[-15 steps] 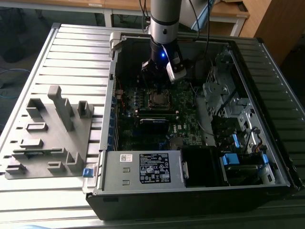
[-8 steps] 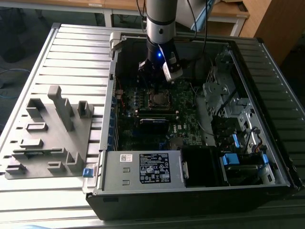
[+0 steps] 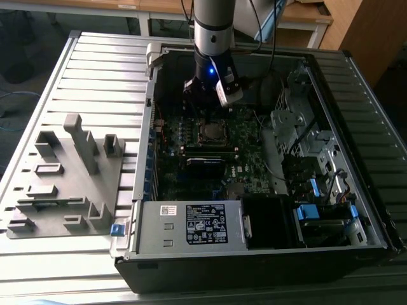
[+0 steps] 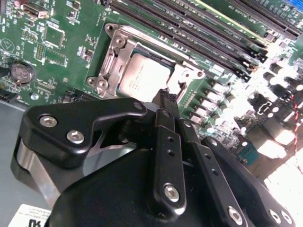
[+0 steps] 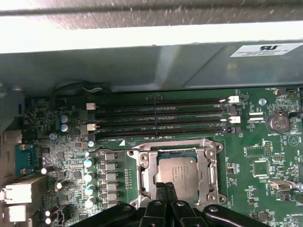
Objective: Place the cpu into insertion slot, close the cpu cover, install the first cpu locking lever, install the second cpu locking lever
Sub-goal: 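Install the first cpu locking lever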
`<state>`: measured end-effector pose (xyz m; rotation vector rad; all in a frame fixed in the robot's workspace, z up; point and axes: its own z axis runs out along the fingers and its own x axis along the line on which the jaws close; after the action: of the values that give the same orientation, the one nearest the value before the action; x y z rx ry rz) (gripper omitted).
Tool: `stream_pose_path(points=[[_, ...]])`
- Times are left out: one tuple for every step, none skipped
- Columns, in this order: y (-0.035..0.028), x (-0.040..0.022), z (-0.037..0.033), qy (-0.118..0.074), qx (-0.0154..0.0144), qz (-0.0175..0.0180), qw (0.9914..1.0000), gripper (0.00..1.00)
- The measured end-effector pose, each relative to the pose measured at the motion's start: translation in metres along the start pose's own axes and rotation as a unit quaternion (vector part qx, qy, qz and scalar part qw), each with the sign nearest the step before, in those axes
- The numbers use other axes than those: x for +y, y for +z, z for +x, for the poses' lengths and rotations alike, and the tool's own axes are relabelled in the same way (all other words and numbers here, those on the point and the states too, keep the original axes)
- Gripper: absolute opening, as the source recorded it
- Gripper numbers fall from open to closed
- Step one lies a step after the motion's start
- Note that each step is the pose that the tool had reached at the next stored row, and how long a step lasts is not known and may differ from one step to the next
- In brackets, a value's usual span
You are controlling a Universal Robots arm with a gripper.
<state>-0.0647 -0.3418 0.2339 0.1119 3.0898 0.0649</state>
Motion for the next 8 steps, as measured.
stream_pose_path(points=[[-0.0014, 0.0001, -0.0001, 0.0, 0.0, 0.0, 1.0, 0.11], [-0.0027, 0.0001, -0.0001, 0.0, 0.0, -0.0001, 1.0, 0.11], [-0.004, 0.0002, -0.0002, 0.0, 0.0, -0.0001, 1.0, 0.11], [-0.0053, 0.0002, -0.0003, 0.0, 0.0, 0.0, 1.0, 0.11], [-0.0066, 0.0003, -0.0003, 0.0, 0.0, 0.0, 1.0, 0.11], [-0.0079, 0.0003, -0.0004, 0.0, 0.0, 0.0, 1.0, 0.11], [-0.0089, 0.0004, -0.0004, 0.0, 0.0, 0.0, 1.0, 0.11], [-0.01, 0.0004, -0.0005, 0.0, 0.0, 0.0, 1.0, 0.11]])
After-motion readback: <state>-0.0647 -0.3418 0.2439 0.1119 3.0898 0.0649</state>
